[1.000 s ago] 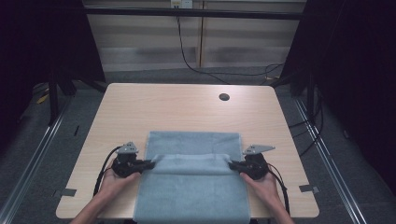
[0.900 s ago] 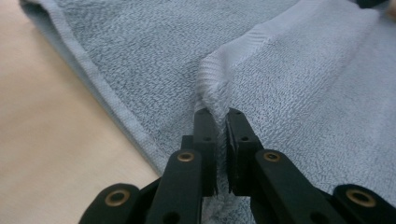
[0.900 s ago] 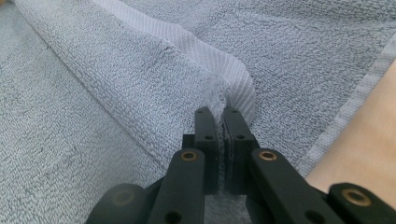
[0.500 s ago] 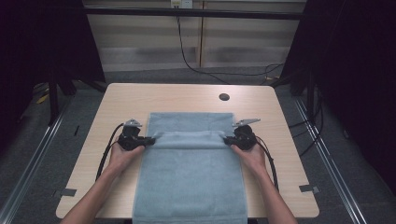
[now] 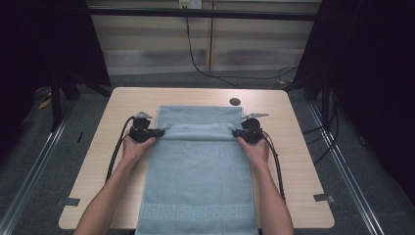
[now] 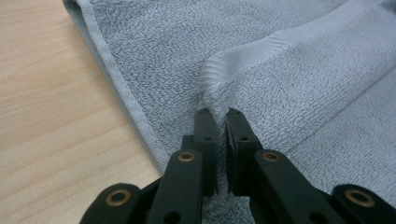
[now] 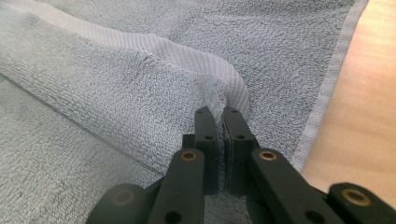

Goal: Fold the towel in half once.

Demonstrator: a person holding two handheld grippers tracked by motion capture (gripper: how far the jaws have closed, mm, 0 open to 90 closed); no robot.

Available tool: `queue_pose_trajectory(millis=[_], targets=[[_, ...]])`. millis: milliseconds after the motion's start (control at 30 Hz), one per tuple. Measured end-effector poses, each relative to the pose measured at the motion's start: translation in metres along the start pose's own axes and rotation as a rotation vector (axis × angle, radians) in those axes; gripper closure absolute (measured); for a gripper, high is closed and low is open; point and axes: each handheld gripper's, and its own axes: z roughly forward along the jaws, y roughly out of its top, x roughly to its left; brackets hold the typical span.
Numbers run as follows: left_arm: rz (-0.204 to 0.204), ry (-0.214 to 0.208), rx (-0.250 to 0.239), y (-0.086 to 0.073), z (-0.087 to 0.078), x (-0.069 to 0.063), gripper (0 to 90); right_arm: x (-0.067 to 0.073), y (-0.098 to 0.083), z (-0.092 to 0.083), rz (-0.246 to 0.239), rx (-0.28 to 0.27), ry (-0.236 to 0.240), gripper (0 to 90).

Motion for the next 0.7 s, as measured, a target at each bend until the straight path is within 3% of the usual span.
queue_pose_trajectory(millis=[100,267,467,533,633,700], targets=[[-0.022,-0.015,-0.005,0.001,-0.003,-0.001,85.2,0.0,0.007,0.001,-0.019,0.021,-0.003,86.6],[-0.016,-0.066,-0.095,0.014,-0.032,-0.004,85.2,-0.008,0.018,-0.021,0.028,-0.098,0.076,86.6],[0.031,-0.09,-0.219,0.039,-0.089,-0.018,85.1,0.004,0.059,-0.083,-0.054,-0.235,0.122,86.6],[0.065,-0.093,-0.252,0.045,-0.108,-0.027,85.0,0.011,0.07,-0.107,-0.091,-0.28,0.127,86.6],[0.115,-0.113,-0.297,0.053,-0.135,-0.042,85.0,0.02,0.078,-0.137,-0.121,-0.341,0.141,86.6],[0.117,-0.148,-0.329,0.053,-0.152,-0.048,85.0,0.027,0.077,-0.152,-0.145,-0.347,0.139,86.6]])
